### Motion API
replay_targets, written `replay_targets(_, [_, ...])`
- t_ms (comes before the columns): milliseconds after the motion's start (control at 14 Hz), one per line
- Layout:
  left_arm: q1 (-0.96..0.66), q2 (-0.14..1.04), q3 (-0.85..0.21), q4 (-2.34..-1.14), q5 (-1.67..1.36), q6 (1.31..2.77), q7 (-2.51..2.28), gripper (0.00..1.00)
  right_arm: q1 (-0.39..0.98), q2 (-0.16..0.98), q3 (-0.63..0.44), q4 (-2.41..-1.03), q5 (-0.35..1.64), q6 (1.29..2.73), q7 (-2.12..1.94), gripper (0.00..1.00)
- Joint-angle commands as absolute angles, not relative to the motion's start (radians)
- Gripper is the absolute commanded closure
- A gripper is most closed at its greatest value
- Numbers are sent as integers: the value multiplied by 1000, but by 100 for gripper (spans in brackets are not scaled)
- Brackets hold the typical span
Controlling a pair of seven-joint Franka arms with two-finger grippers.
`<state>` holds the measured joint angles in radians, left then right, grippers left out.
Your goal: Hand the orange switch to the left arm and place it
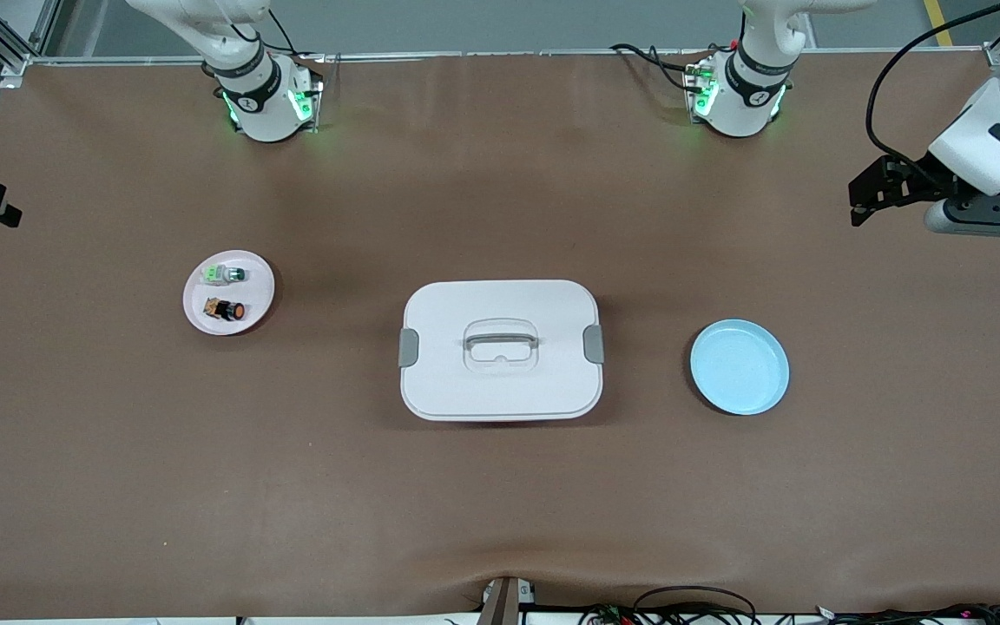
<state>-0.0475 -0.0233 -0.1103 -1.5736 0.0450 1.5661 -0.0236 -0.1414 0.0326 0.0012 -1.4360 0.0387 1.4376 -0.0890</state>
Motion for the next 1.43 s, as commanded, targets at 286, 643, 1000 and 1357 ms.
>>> replay_targets(286, [-46, -34, -124, -1580, 38, 1589, -31, 0, -149, 118, 6, -1445, 52, 1453, -92, 0])
replay_targets(643, [-32, -28, -115, -1574, 46, 1597, -26, 0, -149, 149, 8, -1569, 63, 1546, -92, 0])
replay_targets(1000, [-20, -28, -114, -1575, 44, 1594, -23, 0, -155, 54, 8, -1969, 81, 1926, -66, 0])
replay_targets(1357, [-14, -43, -113, -1578, 44, 1531, -18, 0, -153, 6, 8, -2225, 133, 2181, -17, 0])
